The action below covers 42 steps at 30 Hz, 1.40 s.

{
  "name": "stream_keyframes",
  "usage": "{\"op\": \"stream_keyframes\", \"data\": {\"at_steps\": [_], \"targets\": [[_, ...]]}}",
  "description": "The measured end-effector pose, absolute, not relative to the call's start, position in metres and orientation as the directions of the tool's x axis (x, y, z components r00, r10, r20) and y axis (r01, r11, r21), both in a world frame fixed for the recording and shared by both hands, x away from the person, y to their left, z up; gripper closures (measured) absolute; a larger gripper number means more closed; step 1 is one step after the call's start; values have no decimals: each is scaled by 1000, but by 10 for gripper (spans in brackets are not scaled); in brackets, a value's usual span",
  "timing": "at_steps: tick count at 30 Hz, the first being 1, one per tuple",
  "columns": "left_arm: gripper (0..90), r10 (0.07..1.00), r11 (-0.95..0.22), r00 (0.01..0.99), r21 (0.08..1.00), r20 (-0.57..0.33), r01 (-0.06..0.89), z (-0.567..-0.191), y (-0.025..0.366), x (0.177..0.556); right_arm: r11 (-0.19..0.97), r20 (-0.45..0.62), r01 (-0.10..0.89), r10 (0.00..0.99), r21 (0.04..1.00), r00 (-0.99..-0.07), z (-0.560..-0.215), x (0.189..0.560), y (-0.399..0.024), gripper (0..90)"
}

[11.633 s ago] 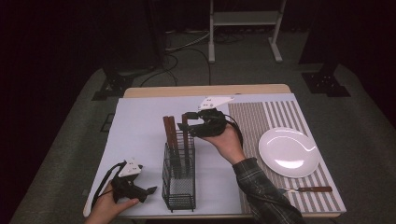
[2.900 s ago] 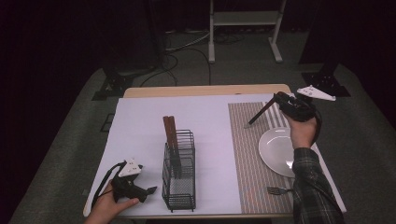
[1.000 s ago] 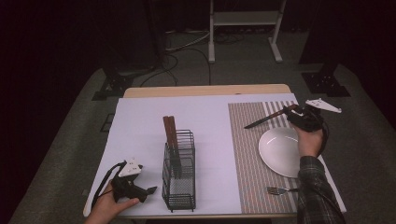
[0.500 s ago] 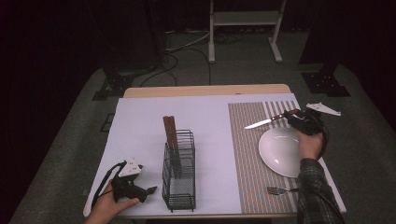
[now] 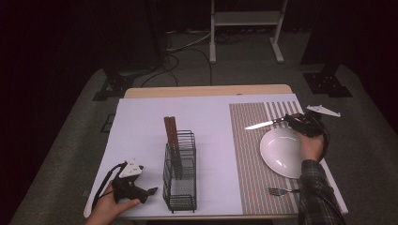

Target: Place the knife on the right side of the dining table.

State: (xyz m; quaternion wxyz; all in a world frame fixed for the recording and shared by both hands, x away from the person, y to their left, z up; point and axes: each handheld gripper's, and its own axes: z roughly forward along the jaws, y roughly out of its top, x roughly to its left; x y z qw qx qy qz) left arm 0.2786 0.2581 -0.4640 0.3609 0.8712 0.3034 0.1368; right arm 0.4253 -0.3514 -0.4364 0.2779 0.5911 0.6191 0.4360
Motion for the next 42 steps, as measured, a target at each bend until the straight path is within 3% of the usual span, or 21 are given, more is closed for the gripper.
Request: {"op": "stream_keyframes", "data": {"at_steps": [29,42], "targets": [[0,627,-556,779,712,20,429,-464,258,279,-100,186,576,978,811,-92,-452,432,-355,371],[0,627,-556,779,712,20,429,-464,258,279,-93,170,557,982,825,-87,-447,427,-357,357]]}}
